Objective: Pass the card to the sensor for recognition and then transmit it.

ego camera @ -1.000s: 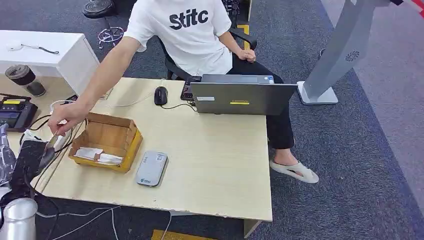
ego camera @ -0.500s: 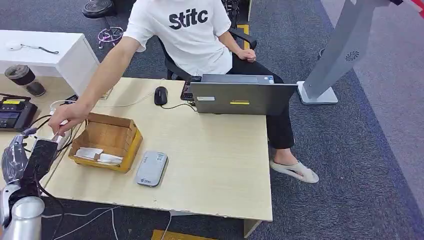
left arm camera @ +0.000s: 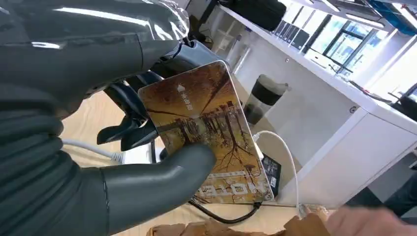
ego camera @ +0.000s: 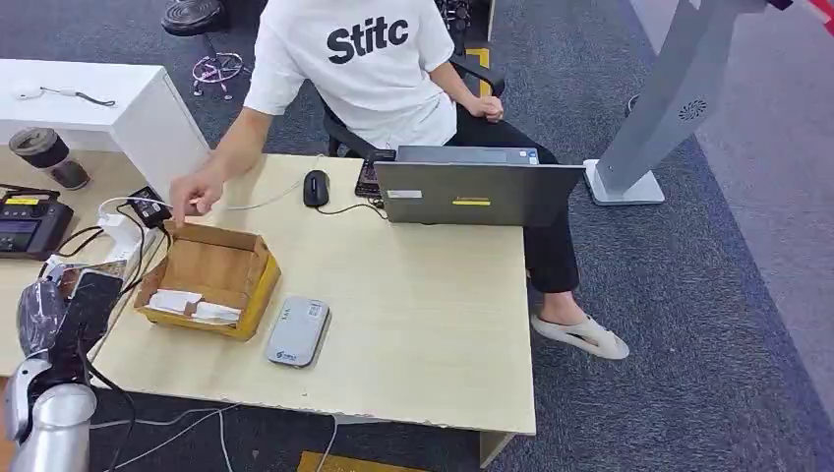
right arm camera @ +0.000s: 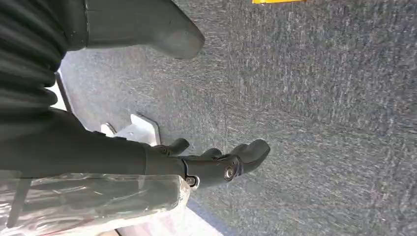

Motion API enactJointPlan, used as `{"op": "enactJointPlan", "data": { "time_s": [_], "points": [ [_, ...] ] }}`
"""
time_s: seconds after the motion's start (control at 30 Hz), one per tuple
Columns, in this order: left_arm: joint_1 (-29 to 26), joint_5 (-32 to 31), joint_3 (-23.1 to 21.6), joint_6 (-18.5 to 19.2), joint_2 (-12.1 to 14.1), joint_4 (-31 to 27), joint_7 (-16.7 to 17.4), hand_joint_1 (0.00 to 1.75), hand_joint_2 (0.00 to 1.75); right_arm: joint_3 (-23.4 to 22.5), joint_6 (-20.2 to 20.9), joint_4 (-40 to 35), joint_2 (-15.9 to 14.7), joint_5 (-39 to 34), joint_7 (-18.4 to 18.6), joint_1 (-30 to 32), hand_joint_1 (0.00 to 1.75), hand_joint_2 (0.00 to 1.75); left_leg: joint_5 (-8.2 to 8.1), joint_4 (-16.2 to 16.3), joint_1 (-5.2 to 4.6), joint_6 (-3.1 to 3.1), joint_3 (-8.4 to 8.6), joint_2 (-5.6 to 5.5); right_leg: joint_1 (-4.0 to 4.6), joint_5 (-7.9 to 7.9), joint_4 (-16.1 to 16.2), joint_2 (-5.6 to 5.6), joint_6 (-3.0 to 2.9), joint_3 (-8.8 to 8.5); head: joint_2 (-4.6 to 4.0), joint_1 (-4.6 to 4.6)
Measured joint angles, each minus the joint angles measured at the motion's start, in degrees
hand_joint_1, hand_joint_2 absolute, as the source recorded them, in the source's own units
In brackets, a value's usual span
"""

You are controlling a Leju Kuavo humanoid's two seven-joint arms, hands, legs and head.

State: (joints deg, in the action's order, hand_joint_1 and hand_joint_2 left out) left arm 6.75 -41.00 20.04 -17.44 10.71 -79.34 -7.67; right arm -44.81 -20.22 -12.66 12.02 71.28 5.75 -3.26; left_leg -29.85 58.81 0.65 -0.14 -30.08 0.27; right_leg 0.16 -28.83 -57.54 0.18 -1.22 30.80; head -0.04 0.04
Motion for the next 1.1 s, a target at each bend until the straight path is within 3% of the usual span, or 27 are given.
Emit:
{"op": "enactJointPlan", "data": {
  "time_s": [0.3,0.83,1.1],
  "points": [
    [1.11,-0.83,-2.56,0.24,-1.09,0.15,-0.59,1.75,1.75,0.0,0.07,0.0,-0.07,0.44,0.02,-0.04,0.0,1.75,0.0,0.02,-0.01,0.0,0.01,-0.02,-0.01,0.02,0.0,-0.01,0.02,0.01,0.0,0.0],
    [8.18,-3.67,-19.76,1.53,-8.11,0.09,0.0,1.75,1.75,0.0,0.2,0.0,-0.07,0.96,-0.39,-0.09,0.0,1.75,0.01,0.08,-0.02,0.01,0.0,0.01,-0.03,0.09,0.0,0.01,0.06,0.01,0.0,0.0],
    [9.76,-7.12,-27.92,7.03,-8.79,-0.07,3.95,1.75,1.75,0.0,0.28,0.0,-0.07,1.07,-0.02,-0.07,0.0,1.75,0.01,0.08,-0.01,0.01,-0.01,0.02,-0.03,0.09,0.0,0.03,0.05,0.03,0.0,0.02]
  ]
}}
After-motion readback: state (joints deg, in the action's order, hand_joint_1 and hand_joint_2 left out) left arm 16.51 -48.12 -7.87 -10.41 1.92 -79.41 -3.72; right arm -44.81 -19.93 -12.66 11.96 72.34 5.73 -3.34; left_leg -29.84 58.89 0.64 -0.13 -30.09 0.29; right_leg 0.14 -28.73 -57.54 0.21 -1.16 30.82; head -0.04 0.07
